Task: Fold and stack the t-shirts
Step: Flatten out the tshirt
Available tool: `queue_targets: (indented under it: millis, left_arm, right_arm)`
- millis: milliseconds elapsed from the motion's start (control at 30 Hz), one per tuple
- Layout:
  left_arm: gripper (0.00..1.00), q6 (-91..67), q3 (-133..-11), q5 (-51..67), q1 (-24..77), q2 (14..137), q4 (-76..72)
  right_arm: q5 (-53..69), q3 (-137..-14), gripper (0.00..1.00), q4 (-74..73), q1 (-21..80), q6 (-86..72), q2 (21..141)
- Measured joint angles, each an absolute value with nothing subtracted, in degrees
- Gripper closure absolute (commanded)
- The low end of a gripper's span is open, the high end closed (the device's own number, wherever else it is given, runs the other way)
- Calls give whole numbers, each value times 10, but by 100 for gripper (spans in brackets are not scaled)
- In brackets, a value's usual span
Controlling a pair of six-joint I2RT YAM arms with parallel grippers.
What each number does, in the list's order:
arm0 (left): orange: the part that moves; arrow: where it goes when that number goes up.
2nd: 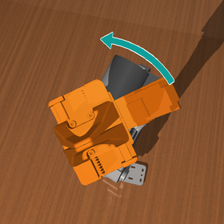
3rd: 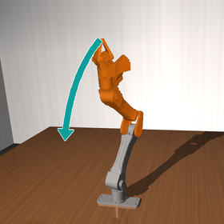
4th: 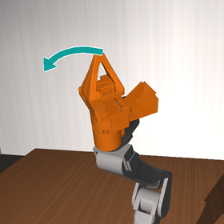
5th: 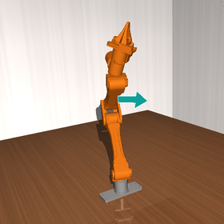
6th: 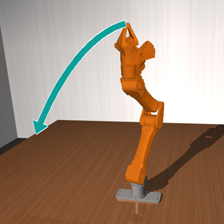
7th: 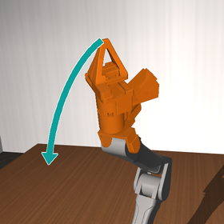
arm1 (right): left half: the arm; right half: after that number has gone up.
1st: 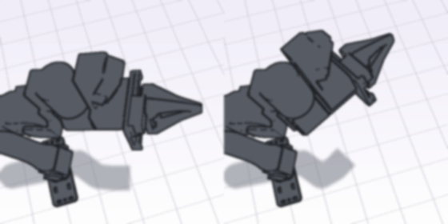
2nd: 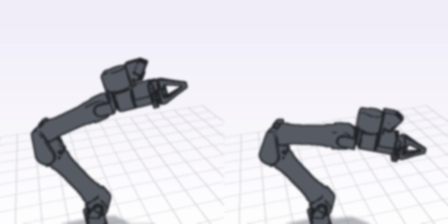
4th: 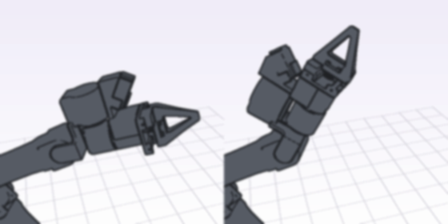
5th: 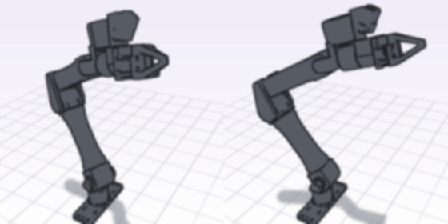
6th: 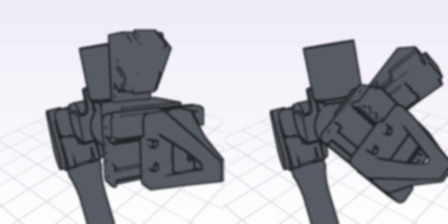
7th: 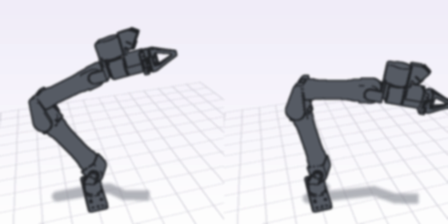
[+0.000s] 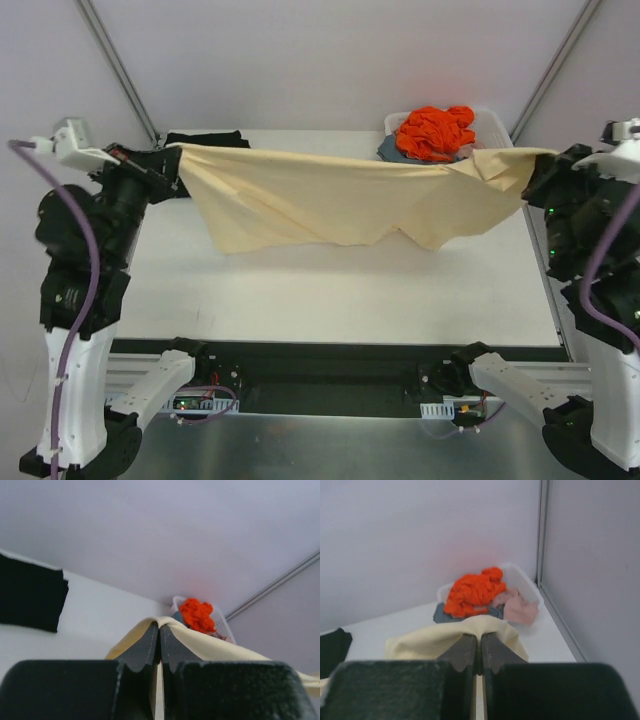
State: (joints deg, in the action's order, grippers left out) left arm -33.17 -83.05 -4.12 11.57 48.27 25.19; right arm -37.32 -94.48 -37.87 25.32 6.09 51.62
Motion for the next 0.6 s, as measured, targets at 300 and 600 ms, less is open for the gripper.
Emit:
queue_targets:
  millis: [300,600]
  left_arm:
    - [100,-276,-992,-38,116,433,234]
    - [100,-234,-1123,-25,116,423,230]
  right_arm:
    - [-249,-1169,99,-362,253,182,530]
    - [-112,-1279,99,-332,253,233,526]
